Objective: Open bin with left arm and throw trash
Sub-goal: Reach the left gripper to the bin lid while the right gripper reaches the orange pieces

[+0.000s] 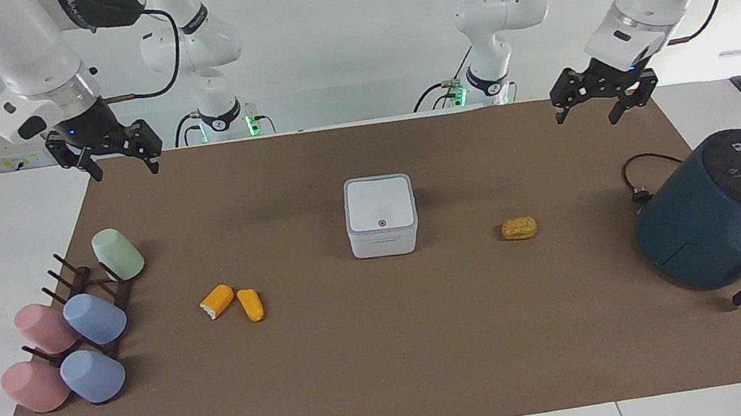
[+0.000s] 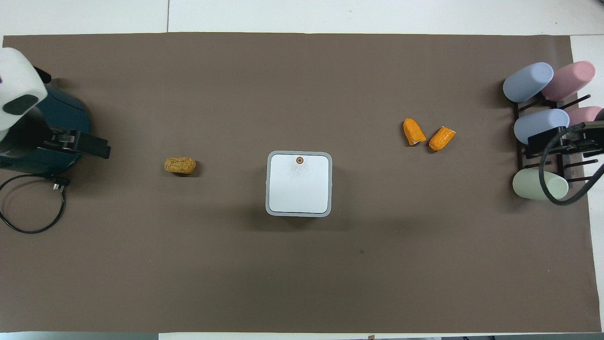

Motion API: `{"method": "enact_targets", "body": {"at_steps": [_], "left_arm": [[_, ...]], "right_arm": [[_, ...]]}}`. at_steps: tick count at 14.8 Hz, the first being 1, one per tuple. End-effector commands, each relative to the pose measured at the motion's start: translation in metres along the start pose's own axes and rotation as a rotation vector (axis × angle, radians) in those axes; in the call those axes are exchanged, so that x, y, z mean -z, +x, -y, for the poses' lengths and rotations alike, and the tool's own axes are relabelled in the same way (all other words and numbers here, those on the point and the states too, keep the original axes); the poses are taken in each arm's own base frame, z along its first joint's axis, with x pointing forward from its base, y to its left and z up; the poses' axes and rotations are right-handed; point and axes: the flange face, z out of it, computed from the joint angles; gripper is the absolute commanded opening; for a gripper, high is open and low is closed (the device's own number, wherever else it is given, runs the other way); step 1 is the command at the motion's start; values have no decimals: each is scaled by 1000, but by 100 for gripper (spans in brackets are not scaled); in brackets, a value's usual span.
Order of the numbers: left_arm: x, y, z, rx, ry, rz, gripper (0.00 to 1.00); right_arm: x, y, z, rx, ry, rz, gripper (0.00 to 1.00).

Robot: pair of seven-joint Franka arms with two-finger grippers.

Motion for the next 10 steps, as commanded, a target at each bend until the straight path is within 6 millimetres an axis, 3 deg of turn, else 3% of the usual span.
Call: {"method": "enact_targets", "body": {"at_steps": [1,2,3,6,8,10], "left_arm": [[-12,-7,-58,-2,-7,-98,54],[-20,-10,-81,2,-14,-121,25],[-26,-13,-101,-15,-20,-141,1],[-49,-11,-157,-83,-42,-199,0],[-64,-8,-177,-66,-65,-266,0],[-90,-4,-207,-88,-83,-289,0]], "right_arm": [[-5,-3,2,11,18,-30,100],[-11,5,3,12,17,-83,100],[-25,12,3,12,17,-122,100],[-92,41,6,-84,59,-158,100],[-134,67,10,-184,97,-163,100],[-166,85,31,-192,108,-179,100]]}}
